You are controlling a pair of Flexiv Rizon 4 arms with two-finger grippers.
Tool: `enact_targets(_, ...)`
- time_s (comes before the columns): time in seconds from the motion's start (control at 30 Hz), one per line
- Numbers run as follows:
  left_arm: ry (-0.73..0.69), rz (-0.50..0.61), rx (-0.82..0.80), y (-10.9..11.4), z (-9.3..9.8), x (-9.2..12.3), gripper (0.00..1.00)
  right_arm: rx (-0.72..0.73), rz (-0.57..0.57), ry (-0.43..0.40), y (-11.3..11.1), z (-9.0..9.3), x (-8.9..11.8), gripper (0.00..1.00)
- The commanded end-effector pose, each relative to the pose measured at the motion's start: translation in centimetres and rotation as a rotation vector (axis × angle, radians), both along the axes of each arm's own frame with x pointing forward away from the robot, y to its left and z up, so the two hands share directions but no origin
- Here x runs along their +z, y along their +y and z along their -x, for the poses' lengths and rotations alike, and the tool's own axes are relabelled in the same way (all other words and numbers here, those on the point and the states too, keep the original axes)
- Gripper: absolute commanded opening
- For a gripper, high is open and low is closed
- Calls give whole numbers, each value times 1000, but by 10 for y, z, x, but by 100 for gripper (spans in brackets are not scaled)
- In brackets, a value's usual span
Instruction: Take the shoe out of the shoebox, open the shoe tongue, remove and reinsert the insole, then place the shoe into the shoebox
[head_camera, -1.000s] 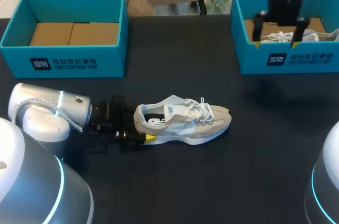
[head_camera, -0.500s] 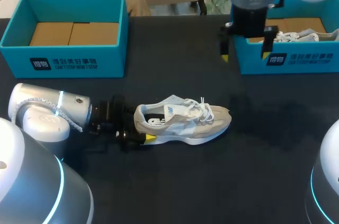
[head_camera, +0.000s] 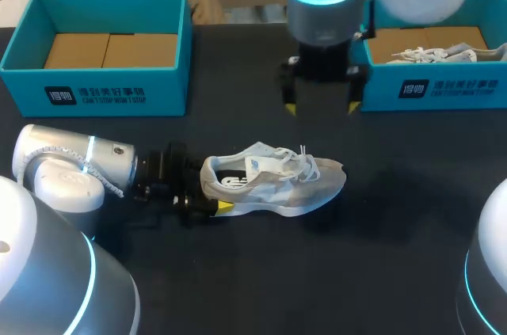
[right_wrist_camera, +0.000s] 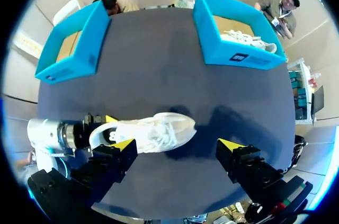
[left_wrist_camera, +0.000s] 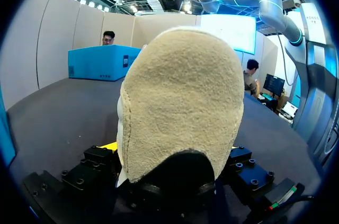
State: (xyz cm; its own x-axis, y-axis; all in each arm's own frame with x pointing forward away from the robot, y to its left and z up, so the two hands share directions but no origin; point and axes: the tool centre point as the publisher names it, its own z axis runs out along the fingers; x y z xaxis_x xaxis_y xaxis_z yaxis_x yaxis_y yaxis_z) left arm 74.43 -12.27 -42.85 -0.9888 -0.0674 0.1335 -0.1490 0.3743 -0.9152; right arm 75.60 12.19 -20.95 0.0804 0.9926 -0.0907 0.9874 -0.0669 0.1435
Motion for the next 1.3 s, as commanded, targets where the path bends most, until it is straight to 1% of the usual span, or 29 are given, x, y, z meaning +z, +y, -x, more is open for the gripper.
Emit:
enact_targets(0.03, 1, -4, 2, -1, 0, -4, 0, 31, 42, 27, 27, 3, -16, 100)
enact_targets(0.13, 1, -4, 2, -1, 0, -4, 0, 81, 47, 17, 42, 1, -20, 100)
enact_targets(0.27, 1, -4, 2, -1, 0, -4, 0, 82, 29, 43, 54, 1, -25, 100)
enact_targets(1.0, 1, -4, 2, -1, 0, -4, 0, 82, 29, 43, 54, 1, -25, 100)
enact_targets(1.03, 1, -4, 2, -1, 0, -4, 0, 82, 14, 49, 58, 2, -31, 100)
enact_targets(1.1, 1, -4, 2, -1, 0, -4, 0, 57, -20, 35, 61, 5, -39, 100)
enact_targets(1.13, 1, -4, 2, -1, 0, -4, 0, 47, -17, 41, 63, 6, -42, 100)
enact_targets(1.3, 1, -4, 2, -1, 0, -4, 0, 1, -15, 13, 72, 16, -49, 100)
